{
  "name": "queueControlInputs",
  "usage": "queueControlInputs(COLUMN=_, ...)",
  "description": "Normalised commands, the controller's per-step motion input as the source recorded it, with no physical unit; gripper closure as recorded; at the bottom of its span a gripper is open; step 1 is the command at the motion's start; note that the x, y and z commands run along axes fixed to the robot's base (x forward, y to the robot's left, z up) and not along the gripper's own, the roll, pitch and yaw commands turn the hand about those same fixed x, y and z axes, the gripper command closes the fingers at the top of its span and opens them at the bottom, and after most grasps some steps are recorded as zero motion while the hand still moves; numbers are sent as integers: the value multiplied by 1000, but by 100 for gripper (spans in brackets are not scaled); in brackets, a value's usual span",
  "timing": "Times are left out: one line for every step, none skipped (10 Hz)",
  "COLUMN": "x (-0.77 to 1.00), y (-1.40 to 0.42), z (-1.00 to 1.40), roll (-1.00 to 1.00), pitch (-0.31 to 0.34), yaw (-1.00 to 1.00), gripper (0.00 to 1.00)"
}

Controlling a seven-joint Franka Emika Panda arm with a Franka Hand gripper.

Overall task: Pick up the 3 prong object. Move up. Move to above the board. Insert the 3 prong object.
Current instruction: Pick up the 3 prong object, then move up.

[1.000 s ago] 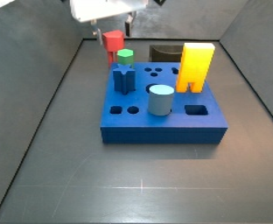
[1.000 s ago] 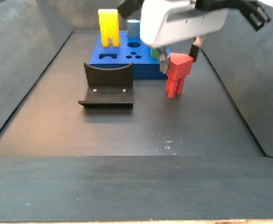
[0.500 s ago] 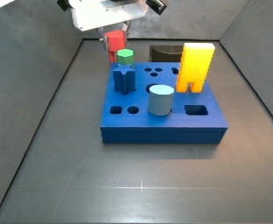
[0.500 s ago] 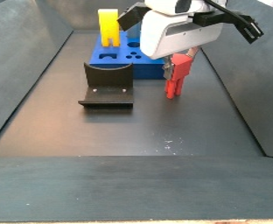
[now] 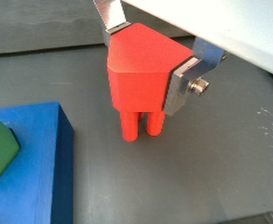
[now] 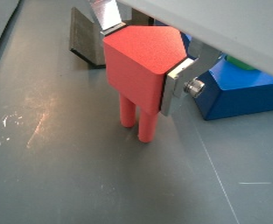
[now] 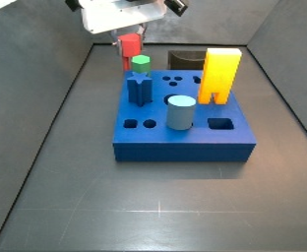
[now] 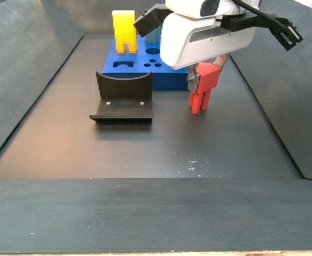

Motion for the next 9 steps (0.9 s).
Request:
queueControlInputs(x=0, y=0, z=0, roll=0, pitch=0, yaw=0, gripper=100)
queueControlInputs(x=0, y=0, z=0, roll=0, pitch=0, yaw=0, gripper=100)
queueControlInputs(x=0, y=0, z=0, roll=0, pitch=0, yaw=0, gripper=100)
queueControlInputs(x=0, y=0, z=0, roll=0, pitch=0, yaw=0, gripper=100)
queueControlInputs(x=0, y=0, z=833, roll=0, pitch=0, yaw=0, gripper=100)
queueControlInputs(x=-88, y=-51, z=786, roll=-9, pitch=30, yaw=-38, gripper=100)
queueControlInputs(x=-92, y=-46, z=727, roll=-7, pitch=24, yaw=-36, gripper=100)
queueControlInputs(x=-56, y=-21, z=519, roll=-2, pitch=14, yaw=-26, gripper=100)
queueControlInputs(x=-44, y=-13, z=420, roll=-2, pitch=23, yaw=-22, gripper=100)
